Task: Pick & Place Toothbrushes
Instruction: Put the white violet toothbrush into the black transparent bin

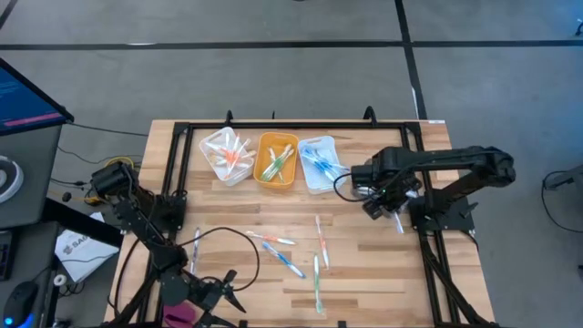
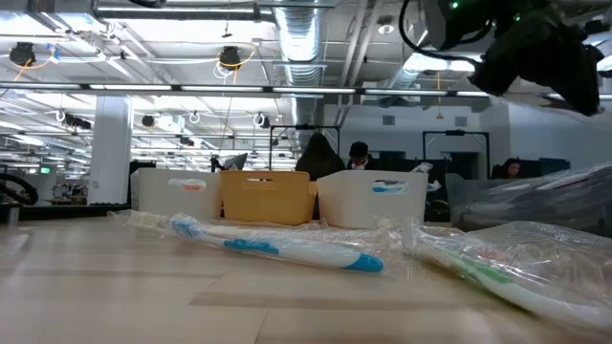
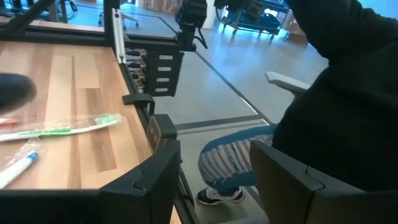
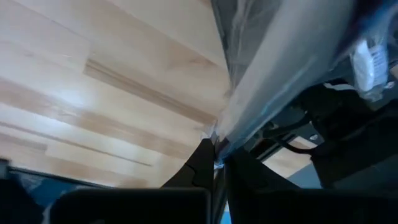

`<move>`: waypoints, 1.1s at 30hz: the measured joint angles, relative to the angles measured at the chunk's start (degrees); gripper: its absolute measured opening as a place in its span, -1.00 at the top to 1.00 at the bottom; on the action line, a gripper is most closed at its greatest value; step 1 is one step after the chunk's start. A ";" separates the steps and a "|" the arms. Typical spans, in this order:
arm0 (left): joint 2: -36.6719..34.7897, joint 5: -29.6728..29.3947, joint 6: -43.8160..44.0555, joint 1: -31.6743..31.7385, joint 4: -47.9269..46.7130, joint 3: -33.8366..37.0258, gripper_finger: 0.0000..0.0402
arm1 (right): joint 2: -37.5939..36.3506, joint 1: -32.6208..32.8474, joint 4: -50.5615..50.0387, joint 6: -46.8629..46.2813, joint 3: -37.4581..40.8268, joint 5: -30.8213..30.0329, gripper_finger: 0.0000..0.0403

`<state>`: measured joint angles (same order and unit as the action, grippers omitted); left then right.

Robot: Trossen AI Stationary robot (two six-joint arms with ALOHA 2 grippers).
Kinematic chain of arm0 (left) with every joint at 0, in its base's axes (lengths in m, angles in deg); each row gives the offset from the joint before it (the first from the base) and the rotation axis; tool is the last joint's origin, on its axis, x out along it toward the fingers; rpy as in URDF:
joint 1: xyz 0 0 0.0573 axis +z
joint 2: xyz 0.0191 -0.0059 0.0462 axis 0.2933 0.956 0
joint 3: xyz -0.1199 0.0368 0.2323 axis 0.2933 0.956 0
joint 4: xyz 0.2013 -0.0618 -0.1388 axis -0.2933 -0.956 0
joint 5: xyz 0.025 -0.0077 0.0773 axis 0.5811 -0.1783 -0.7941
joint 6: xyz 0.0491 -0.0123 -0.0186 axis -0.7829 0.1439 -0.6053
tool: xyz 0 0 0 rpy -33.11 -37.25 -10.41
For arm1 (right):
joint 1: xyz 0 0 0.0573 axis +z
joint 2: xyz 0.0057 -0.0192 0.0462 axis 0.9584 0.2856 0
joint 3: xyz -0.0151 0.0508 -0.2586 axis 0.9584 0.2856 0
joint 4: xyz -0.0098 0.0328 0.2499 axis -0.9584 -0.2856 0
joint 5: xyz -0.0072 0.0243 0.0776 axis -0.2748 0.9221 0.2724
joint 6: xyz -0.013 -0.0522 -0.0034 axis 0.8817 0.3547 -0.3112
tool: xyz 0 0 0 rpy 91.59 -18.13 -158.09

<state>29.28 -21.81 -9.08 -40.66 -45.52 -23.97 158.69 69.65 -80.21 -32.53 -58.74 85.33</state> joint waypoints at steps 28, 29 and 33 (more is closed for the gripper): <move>0.02 -0.50 -0.61 0.04 -0.34 0.00 0.07 | 1.11 15.15 2.37 2.45 -12.59 -41.97 0.95; 0.02 -0.49 -0.61 0.04 -0.35 0.00 0.07 | -0.76 16.94 3.60 -0.10 -12.32 -45.41 0.96; 0.02 -0.48 -0.46 0.02 -0.35 0.00 0.07 | -8.68 25.33 10.76 -9.77 -7.66 -60.09 0.97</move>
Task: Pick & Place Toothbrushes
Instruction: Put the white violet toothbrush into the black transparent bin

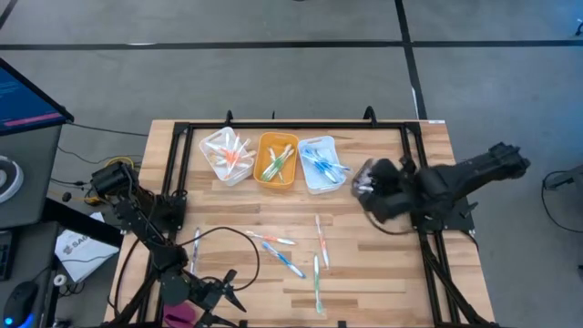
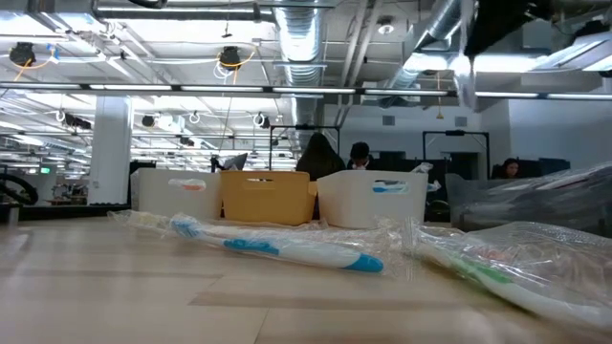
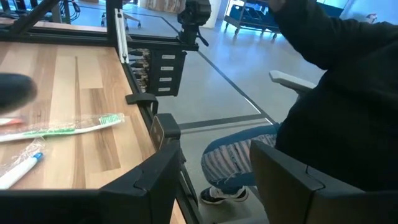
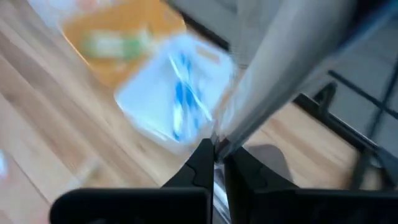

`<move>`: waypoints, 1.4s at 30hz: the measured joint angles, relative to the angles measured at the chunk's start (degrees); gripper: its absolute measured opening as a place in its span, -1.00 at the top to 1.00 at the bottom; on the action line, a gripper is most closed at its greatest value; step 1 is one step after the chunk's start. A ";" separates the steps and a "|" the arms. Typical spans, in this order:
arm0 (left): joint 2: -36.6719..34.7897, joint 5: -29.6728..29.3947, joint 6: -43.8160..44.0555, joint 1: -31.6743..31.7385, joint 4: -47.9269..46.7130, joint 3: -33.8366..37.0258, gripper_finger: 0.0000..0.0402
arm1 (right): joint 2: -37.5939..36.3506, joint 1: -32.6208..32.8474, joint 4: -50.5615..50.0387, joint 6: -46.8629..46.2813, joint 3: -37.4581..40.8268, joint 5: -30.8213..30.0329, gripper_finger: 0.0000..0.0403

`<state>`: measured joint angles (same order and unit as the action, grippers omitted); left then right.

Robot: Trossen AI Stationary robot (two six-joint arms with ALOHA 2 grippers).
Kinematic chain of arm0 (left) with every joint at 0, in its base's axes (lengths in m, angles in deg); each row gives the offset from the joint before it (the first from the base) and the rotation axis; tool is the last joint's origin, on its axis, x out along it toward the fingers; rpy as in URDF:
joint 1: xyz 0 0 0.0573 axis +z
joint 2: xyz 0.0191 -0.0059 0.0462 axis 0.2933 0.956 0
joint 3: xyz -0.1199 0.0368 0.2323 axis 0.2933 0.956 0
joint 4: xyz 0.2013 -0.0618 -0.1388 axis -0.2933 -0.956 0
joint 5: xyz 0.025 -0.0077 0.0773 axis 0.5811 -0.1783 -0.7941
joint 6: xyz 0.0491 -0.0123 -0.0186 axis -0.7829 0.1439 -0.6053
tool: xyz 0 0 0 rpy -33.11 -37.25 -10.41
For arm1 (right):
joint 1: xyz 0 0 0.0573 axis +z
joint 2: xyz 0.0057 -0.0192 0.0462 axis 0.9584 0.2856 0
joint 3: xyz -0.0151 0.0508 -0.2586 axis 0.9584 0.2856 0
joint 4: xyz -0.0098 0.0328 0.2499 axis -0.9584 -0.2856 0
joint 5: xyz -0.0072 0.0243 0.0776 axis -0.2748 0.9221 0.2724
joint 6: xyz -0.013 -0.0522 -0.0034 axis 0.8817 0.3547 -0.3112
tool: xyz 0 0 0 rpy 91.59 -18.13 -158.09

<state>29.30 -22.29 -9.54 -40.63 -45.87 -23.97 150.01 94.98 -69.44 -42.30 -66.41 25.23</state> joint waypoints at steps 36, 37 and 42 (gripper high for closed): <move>0.02 -0.26 -1.09 0.00 0.07 0.00 0.07 | 1.97 5.43 12.92 -55.25 33.01 -11.72 0.77; 0.02 -0.27 -1.08 0.00 0.07 0.00 0.07 | 1.93 5.34 13.51 -53.54 33.01 -11.76 0.76; 0.02 -0.26 -1.22 0.00 0.03 0.00 0.07 | 1.90 4.93 15.96 -48.96 33.01 -11.77 0.74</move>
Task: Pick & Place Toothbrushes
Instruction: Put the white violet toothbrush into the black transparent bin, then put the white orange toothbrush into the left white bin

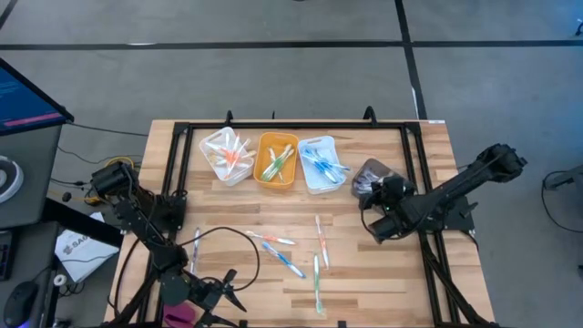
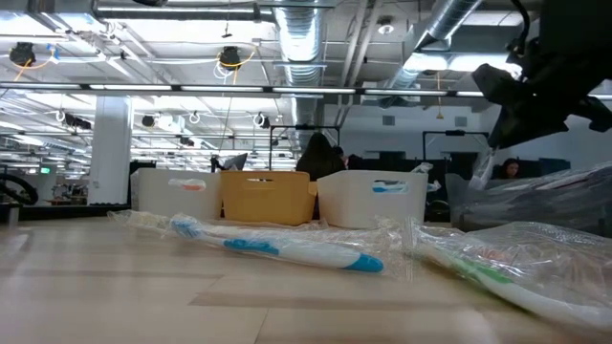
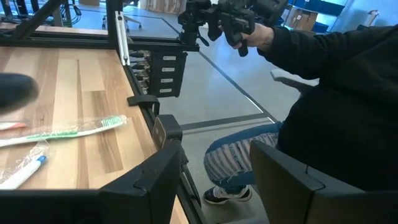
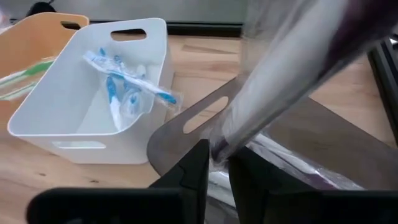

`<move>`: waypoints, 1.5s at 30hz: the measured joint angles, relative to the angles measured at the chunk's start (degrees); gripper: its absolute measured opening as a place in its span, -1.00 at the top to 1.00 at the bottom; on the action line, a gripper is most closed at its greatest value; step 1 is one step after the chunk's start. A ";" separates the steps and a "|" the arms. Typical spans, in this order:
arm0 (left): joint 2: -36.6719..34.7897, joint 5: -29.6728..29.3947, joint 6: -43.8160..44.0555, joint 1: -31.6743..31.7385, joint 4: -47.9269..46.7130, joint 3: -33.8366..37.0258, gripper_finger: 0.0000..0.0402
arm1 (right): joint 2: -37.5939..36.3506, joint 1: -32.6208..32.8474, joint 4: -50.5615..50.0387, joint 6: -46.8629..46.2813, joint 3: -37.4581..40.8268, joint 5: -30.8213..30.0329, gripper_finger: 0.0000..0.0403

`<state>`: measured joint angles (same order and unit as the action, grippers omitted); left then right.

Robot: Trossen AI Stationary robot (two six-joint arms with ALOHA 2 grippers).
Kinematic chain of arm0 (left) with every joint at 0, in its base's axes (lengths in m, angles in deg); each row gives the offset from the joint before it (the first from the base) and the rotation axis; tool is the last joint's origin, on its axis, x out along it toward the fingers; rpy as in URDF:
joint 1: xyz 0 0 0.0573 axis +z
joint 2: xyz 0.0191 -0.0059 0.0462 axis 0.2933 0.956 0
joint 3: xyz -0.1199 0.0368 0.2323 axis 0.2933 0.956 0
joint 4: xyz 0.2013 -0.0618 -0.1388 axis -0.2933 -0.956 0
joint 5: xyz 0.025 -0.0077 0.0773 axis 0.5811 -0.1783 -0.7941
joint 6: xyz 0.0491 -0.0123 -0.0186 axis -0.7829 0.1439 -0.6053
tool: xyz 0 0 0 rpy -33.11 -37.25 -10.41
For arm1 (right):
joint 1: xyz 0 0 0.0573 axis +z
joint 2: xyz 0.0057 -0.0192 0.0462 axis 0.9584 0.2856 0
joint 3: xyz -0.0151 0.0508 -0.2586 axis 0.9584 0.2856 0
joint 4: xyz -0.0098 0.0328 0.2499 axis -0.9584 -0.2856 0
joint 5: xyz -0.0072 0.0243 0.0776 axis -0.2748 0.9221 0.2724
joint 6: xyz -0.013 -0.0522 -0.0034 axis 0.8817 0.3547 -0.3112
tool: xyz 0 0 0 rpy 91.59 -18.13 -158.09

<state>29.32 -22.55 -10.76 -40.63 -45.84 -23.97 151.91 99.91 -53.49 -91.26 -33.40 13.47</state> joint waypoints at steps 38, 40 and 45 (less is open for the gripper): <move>0.00 0.04 -0.01 0.02 -0.16 0.00 0.07 | -9.89 -0.82 -15.55 12.72 -17.70 22.30 -0.32; 0.00 -0.05 -0.02 0.00 -0.16 0.00 0.07 | -9.79 1.11 -11.44 17.20 -19.27 20.87 -0.32; 0.00 -8.73 -1.59 0.00 -1.07 -0.03 0.07 | -9.44 6.10 6.38 37.66 -19.96 18.73 -0.32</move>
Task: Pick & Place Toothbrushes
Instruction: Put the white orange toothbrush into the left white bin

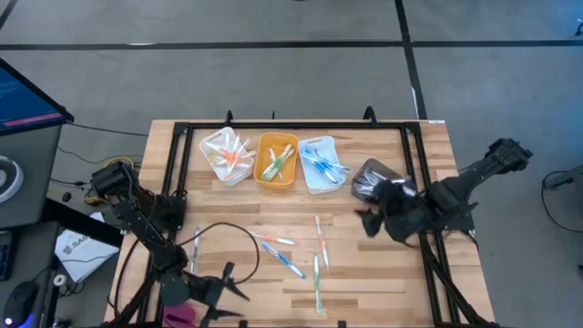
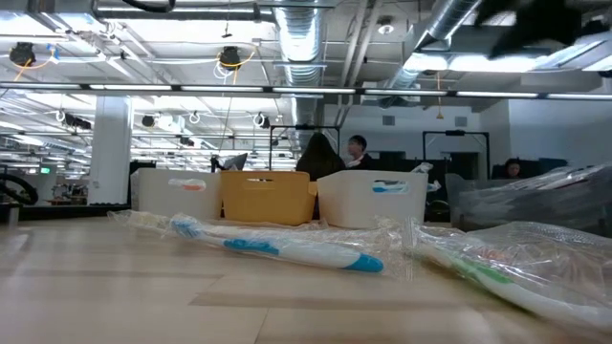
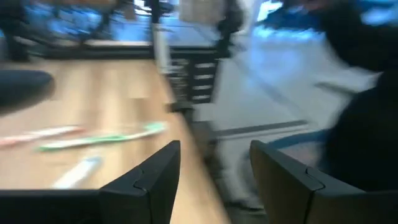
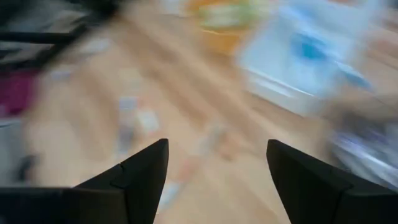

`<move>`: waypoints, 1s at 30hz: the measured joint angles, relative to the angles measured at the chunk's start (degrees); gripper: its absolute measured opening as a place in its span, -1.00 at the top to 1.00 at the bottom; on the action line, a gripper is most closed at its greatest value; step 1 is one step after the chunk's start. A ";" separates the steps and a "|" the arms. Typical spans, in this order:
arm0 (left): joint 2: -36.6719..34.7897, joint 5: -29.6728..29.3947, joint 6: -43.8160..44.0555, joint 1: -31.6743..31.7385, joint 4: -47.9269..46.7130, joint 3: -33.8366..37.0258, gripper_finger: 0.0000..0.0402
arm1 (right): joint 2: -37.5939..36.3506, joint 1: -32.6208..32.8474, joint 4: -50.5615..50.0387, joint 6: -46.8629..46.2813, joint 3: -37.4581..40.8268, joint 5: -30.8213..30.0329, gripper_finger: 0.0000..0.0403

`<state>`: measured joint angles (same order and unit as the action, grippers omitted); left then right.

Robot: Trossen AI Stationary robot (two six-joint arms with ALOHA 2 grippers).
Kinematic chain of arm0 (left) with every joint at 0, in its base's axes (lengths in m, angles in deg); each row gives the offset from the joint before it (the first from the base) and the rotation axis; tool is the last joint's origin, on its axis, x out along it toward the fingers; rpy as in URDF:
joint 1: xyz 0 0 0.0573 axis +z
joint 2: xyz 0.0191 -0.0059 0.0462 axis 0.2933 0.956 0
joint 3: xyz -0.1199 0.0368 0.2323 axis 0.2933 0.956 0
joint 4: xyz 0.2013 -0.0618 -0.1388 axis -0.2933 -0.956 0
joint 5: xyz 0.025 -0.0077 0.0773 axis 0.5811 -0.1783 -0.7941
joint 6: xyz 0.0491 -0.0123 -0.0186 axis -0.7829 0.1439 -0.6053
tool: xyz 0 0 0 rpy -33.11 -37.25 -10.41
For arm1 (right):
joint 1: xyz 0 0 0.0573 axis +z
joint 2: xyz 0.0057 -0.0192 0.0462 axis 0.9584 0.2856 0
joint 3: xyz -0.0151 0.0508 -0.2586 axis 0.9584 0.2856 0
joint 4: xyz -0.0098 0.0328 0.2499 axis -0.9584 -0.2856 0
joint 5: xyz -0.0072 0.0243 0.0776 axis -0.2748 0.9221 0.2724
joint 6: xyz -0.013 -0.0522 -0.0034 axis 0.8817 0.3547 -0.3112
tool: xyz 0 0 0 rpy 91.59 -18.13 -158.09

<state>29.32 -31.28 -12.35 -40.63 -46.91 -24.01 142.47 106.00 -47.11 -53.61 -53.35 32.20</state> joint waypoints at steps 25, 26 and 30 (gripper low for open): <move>-0.98 18.19 4.82 27.03 -46.25 0.03 0.07 | 38.28 14.65 84.27 56.05 -0.29 0.15 -0.32; -1.01 18.18 4.73 27.47 -46.21 0.03 0.07 | 38.83 14.36 84.29 56.66 -1.27 0.18 -0.32; -1.46 18.05 2.89 28.30 -46.10 -0.05 0.07 | 39.45 14.10 84.21 57.45 -3.92 3.67 -0.32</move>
<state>27.86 -13.24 -9.46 -12.33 -93.01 -24.06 181.92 120.10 37.11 3.84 -57.28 35.86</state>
